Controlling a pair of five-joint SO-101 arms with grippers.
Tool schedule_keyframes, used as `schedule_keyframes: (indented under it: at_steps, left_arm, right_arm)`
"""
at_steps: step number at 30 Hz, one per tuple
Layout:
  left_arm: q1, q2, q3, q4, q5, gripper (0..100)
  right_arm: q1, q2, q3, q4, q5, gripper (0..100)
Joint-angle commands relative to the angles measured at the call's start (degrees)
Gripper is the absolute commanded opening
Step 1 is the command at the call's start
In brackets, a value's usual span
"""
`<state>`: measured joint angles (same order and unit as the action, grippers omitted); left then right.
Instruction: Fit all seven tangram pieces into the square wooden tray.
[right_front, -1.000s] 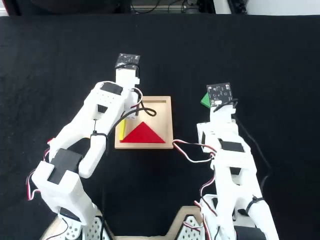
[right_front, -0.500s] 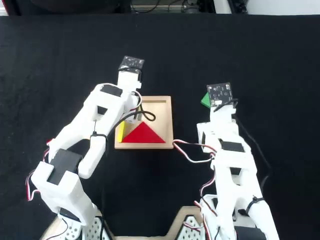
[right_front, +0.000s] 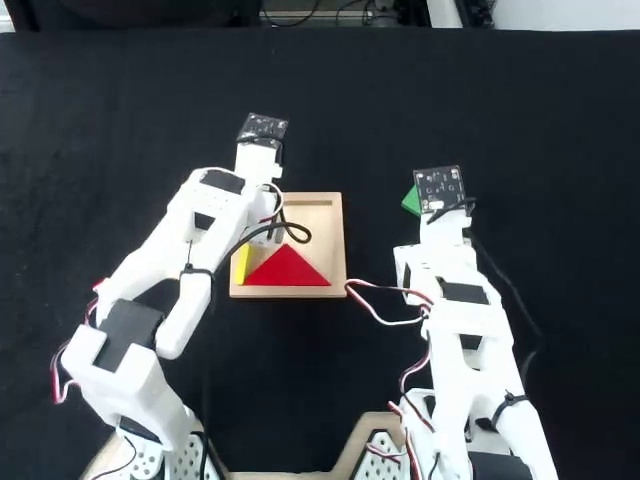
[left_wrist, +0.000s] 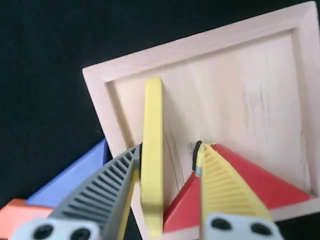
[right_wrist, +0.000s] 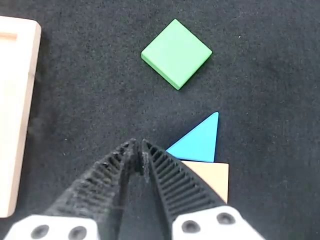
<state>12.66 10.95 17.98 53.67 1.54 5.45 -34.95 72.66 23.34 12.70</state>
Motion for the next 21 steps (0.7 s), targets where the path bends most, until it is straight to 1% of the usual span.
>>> schedule_keyframes:
  at_steps: [1,4,8,12,15,17,21]
  left_arm:
    - [0.0,-6.2,-3.3,4.3,1.6,19]
    - [0.2,-9.2,-2.5,5.3,1.8,19]
    - [2.7,-10.8,0.0,4.9,1.8,19]
    - [6.3,-11.2,3.1,0.8,1.8,19]
    - [8.6,-11.3,3.7,-0.3,1.8,19]
    - [8.3,-11.3,3.3,-0.1,1.8,19]
    - [3.7,-13.8,0.4,2.4,1.7,19]
  right_arm:
    - [-1.0,-1.6,-3.0,-0.9,-0.3,1.2]
    - [-1.0,-1.6,-3.0,-0.9,-0.3,1.2]
    - [-1.0,-1.6,-3.0,-0.8,-0.3,1.2]
    - [-1.0,-1.6,-3.0,-0.8,-0.3,1.2]
    - [-1.0,-1.6,-3.0,-0.8,-0.3,1.2]
    - [-1.0,-1.6,-3.0,-0.8,-0.3,1.2]
    - [-1.0,-1.8,-3.0,-0.7,-0.3,1.2]
